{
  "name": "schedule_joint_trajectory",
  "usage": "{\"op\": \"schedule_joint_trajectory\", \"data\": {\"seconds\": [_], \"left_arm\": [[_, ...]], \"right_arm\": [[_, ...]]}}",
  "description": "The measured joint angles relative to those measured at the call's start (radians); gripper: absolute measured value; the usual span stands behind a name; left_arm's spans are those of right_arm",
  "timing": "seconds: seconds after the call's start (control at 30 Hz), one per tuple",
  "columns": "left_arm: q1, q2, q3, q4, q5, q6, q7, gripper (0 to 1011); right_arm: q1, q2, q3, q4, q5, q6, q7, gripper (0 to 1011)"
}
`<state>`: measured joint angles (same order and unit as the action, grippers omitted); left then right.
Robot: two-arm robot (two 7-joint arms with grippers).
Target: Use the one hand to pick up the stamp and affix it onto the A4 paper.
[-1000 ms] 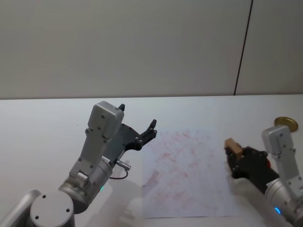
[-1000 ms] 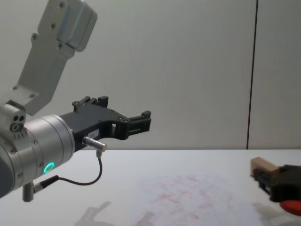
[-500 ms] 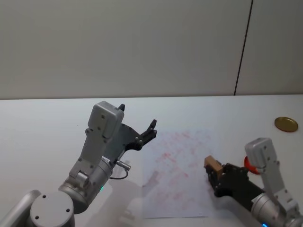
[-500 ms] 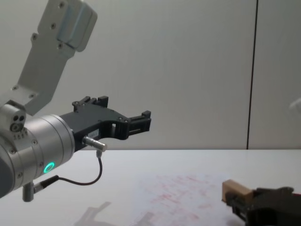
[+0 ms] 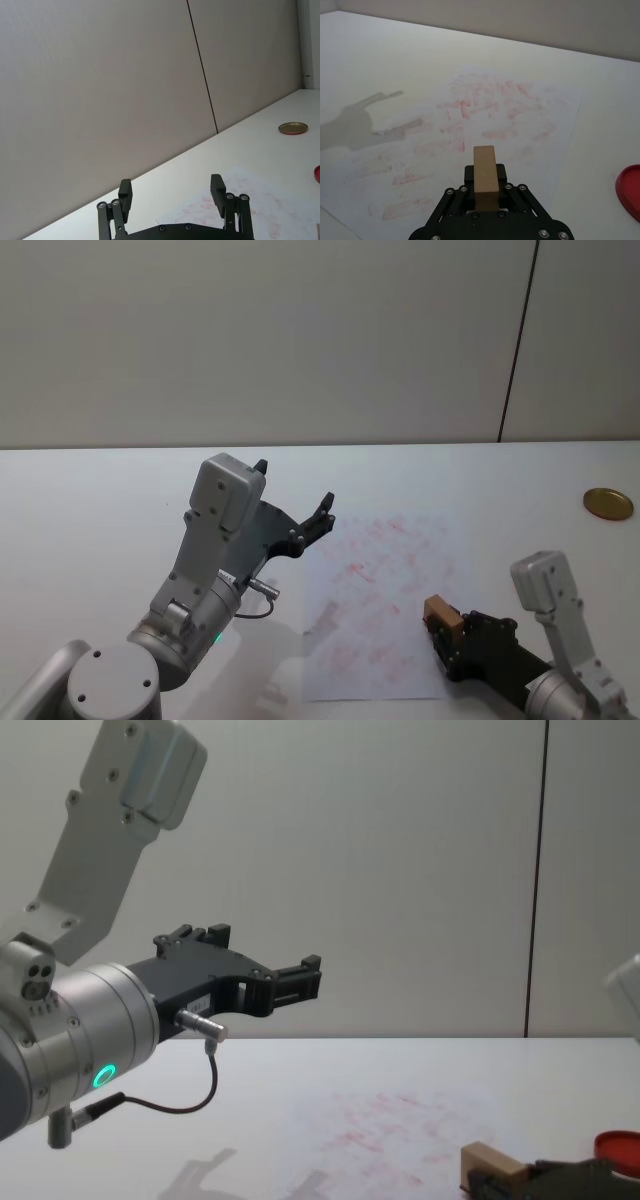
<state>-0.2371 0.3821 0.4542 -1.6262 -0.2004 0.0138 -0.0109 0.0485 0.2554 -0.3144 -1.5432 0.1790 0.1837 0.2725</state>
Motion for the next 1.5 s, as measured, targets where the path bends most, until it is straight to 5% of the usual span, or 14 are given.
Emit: {"op": "schedule_joint_trajectory", "data": {"seconds": [0.83, 1.5], "left_arm": [[0.0, 0.0, 0.0, 0.0, 0.0, 0.0, 0.0, 993], [0.0, 0.0, 0.0, 0.0, 0.0, 0.0, 0.0, 993]], "right_arm": [[0.0, -0.001, -0.007, 0.013, -0.028, 0.039, 0.008, 221], [-0.014, 0.031, 0.036, -0.04, 0.024, -0.077, -0.064, 221]]}}
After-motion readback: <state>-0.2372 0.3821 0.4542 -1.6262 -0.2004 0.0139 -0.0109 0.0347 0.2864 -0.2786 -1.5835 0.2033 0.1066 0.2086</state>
